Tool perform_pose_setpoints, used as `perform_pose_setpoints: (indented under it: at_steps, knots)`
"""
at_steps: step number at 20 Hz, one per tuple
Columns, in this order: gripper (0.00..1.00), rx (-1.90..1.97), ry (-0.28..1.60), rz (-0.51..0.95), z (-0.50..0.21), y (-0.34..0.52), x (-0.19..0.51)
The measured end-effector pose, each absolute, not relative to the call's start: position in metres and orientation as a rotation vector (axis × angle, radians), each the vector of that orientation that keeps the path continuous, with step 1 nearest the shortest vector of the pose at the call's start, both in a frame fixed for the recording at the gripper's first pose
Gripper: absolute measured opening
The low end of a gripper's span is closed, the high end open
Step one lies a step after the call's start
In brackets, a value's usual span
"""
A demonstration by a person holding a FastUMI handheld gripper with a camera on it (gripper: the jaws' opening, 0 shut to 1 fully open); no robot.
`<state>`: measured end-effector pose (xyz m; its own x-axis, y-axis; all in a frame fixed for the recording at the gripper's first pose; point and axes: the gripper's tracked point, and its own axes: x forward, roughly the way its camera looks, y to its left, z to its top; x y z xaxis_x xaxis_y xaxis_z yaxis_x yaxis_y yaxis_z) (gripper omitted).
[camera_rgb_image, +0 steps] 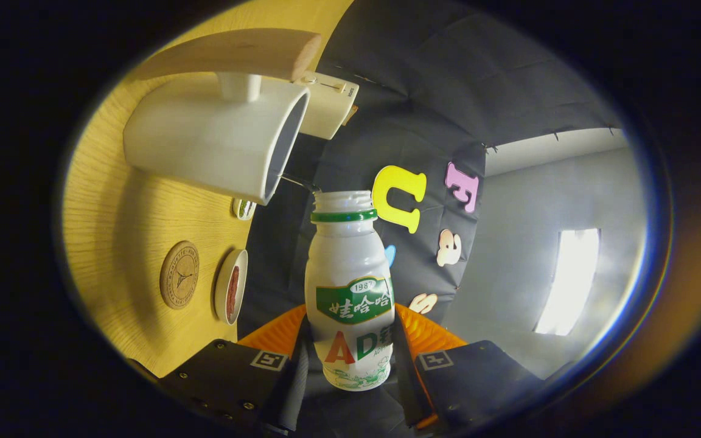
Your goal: Take the bottle from table, then pour the juice into the cup, finally place the bottle on the coaster
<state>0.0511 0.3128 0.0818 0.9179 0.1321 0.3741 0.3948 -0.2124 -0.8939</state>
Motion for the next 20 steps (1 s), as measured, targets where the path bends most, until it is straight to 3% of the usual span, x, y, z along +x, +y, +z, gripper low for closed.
perform_pose_setpoints:
  at_steps: [20]
  knots:
    - [0.63,-1.844,-0.439,-0.25,0.0842,0.316,0.0503]
